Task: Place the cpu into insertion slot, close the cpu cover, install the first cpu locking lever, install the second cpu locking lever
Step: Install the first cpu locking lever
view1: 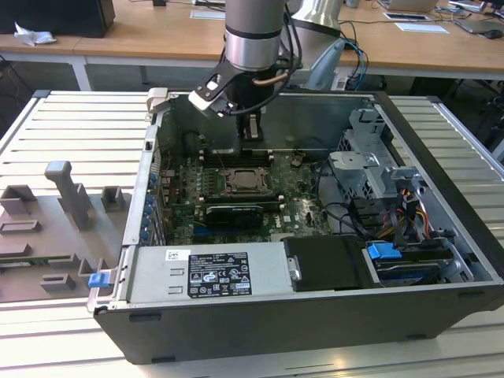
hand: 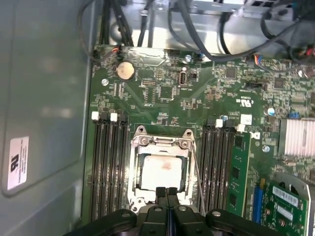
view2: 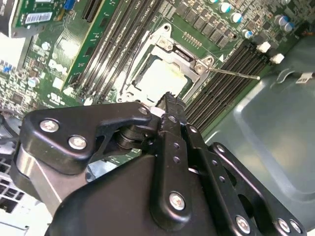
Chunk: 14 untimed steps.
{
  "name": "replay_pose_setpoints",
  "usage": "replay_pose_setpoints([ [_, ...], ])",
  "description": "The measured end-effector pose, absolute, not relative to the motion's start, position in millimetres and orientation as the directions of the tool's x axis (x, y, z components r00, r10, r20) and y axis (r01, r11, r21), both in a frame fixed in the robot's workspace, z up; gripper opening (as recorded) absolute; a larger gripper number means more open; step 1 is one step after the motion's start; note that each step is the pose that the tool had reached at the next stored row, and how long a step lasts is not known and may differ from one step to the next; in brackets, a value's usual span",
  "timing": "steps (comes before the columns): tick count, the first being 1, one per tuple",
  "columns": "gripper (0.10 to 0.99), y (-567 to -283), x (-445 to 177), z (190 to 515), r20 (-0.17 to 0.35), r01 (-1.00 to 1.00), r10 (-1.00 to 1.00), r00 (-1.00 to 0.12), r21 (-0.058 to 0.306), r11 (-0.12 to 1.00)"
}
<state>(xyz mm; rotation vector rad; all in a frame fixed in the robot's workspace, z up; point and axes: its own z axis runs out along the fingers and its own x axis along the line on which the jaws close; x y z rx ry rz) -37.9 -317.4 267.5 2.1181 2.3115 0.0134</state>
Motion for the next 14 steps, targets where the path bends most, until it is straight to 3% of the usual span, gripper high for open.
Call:
replay_pose_setpoints([
  [14,0.106,-317.4,-37.9,267.5,0.001,0.97,0.97,-0.242,0.011,0.242],
])
